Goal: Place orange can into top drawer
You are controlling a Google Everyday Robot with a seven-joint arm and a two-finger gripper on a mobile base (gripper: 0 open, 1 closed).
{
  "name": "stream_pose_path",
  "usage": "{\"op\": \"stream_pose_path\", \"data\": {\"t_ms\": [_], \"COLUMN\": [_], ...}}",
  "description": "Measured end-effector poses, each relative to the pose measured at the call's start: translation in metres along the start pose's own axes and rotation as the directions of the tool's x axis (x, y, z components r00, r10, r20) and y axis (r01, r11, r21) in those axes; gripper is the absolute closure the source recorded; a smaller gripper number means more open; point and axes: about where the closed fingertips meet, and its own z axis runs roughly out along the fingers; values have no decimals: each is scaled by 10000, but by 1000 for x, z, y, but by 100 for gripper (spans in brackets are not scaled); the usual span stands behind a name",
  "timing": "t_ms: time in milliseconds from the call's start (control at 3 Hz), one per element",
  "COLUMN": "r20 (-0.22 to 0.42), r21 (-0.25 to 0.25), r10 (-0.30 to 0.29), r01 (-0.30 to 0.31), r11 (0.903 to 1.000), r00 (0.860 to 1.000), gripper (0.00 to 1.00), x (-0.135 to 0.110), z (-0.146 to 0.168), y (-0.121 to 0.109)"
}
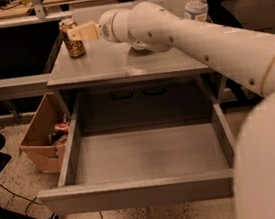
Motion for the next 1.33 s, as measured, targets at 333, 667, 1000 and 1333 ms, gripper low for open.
{"op": "stream_pose_path", "data": {"t_ms": [333,667,1000,1333], "r20": [-156,-201,-91,-82], "r21": [-174,-191,-458,-1037], "r10": [29,32,-264,-1193], "r01": [-31,-36,259,1178], "r11": [9998,9998,9986,9876], "r00": [9999,9998,9996,9928], "gripper": [0,0,0,0], "x": [4,6,10,18], "z": [69,69,83,117], "y": [-4,-3,6,20]}}
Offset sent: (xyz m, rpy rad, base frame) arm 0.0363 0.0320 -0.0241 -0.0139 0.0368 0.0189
